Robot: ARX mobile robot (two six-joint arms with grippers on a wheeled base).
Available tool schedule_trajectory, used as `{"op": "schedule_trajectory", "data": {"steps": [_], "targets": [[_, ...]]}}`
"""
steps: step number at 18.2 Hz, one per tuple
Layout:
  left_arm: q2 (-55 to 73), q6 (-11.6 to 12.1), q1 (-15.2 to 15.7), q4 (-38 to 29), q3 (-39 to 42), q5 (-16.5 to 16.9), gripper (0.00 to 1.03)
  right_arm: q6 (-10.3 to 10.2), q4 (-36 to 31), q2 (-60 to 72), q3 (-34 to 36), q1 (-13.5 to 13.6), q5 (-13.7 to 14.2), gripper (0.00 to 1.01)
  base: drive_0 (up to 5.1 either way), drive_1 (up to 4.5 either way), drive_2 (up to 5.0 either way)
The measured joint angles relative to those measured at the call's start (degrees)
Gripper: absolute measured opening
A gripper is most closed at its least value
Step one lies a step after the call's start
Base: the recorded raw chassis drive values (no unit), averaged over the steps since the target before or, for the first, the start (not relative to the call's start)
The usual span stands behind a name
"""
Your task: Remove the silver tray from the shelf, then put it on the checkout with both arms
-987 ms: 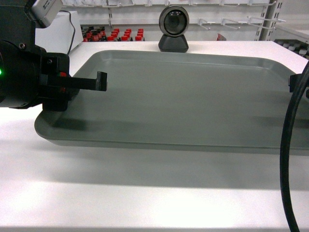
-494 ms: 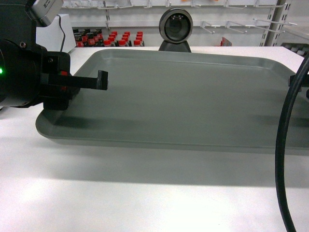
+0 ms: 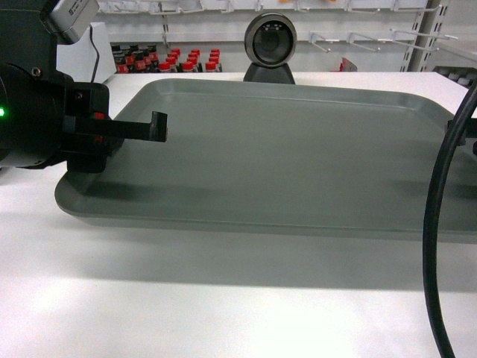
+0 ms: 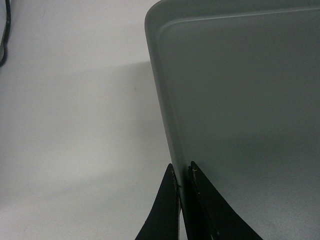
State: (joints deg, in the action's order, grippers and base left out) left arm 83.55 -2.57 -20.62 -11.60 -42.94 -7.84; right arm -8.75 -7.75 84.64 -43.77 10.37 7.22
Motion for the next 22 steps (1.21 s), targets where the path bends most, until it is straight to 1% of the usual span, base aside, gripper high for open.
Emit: {"op": "schedule_trajectory", "data": {"steps": [2, 3, 4, 5, 6, 7, 8, 10, 12, 13, 15, 16, 18, 20, 22], "targets": [[0.0, 0.0, 0.0, 0.0, 0.0, 0.0, 0.03, 0.1, -1.2, 0.0, 0.1, 0.0, 0.1, 0.03, -0.1, 4.12, -4.3], [0.0, -0.6, 0.0, -0.1, 0.0, -0.5, 0.03, 1.4, -12.7, 1.2, 3.1, 0.0, 0.9, 0.03, -0.1, 4.12, -4.3], [0.6, -1.1, -1.3, -6.8, 1.1, -6.1, 0.03, 2.8, -22.8, 2.3, 6.1, 0.1, 0.9, 0.03, -0.1, 4.12, -4.3], [1.0, -1.0, -3.0, -10.2, 1.2, -12.2, 0.03, 3.5, -29.1, 3.2, 7.9, 0.1, 0.9, 0.03, -0.1, 4.12, -4.3], [1.4, -0.6, -4.4, -12.8, 1.2, -17.4, 0.03, 3.9, -33.3, 3.9, 8.4, 0.1, 0.7, 0.03, -0.1, 4.12, -4.3], [1.6, -0.4, -5.3, -13.8, 0.9, -21.7, 0.03, 4.3, -37.6, 4.1, 8.5, 0.0, 0.4, 0.03, 0.0, 0.00, 0.0], [1.9, -0.4, -5.6, -13.9, 0.4, -23.4, 0.03, 4.5, -38.1, 3.7, 8.2, -0.2, 0.0, 0.03, 0.0, 0.00, 0.0], [2.8, -0.4, -5.9, -13.6, -1.0, -23.6, 0.03, 4.6, -36.1, 3.7, 7.6, -0.8, -0.9, 0.03, 0.0, 0.00, 0.0], [4.6, -0.2, -5.9, -12.1, -1.7, -23.0, 0.03, 4.7, -33.9, 4.5, 6.7, -1.1, -1.4, 0.03, 0.0, 0.00, 0.0], [5.7, -0.4, -5.9, -10.9, -2.1, -22.8, 0.03, 5.2, -31.7, 5.0, 5.7, -1.3, -1.7, 0.03, 0.0, 0.00, 0.0], [7.2, -0.8, -5.9, -10.1, -2.9, -22.3, 0.03, 6.3, -30.4, 6.4, 4.3, -1.9, -2.6, 0.03, 0.0, 0.00, 0.0], [8.2, -0.9, -5.9, -10.4, -3.7, -22.2, 0.03, 7.0, -30.5, 7.4, 3.5, -2.2, -2.7, 0.03, 0.0, 0.00, 0.0], [10.9, -1.1, -5.6, -10.8, -5.0, -22.0, 0.03, 7.4, -29.9, 9.7, 2.0, -2.6, -3.0, 0.03, 0.0, 0.00, 0.0], [13.9, -1.3, -5.3, -11.4, -5.2, -21.7, 0.03, 7.3, -29.6, 12.2, 1.0, -3.0, -3.7, 0.03, 0.0, 0.00, 0.0], [16.3, -1.3, -5.1, -11.7, -5.9, -21.6, 0.03, 7.3, -30.5, 15.4, 0.2, -3.0, -3.6, 0.03, 0.0, 0.00, 0.0]]}}
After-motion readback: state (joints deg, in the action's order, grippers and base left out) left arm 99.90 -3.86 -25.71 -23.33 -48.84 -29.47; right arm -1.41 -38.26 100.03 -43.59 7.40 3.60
